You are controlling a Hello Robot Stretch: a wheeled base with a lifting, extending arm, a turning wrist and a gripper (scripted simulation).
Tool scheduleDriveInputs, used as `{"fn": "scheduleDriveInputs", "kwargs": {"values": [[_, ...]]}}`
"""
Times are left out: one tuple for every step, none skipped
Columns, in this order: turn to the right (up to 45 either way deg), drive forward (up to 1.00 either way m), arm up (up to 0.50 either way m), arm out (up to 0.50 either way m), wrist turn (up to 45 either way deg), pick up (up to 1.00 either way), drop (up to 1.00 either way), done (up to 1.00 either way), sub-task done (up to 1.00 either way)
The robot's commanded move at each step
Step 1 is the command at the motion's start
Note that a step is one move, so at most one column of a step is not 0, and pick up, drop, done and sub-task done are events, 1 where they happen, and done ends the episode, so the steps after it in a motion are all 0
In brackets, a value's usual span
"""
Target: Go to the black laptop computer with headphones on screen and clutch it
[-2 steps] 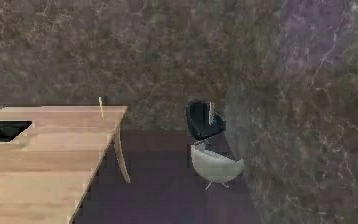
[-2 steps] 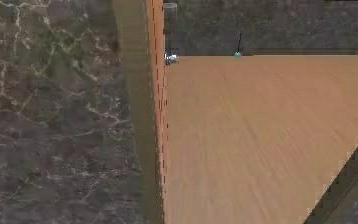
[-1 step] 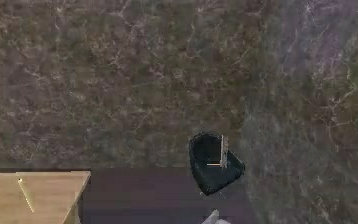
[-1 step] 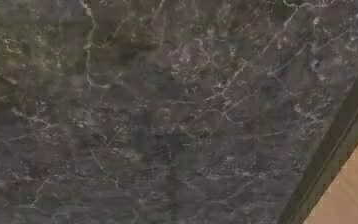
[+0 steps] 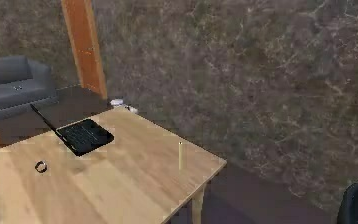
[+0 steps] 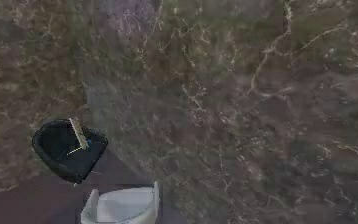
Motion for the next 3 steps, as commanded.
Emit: {"fn": "scheduleDriveInputs", "kwargs": {"values": [[-45.0, 0.00, 0.00, 0.00, 0.0, 0.00, 0.00, 0.00, 0.00], [-45.0, 0.00, 0.00, 0.00, 0.0, 0.00, 0.00, 0.00, 0.00], [-27.0, 0.00, 0.00, 0.00, 0.0, 0.00, 0.00, 0.00, 0.00]]}}
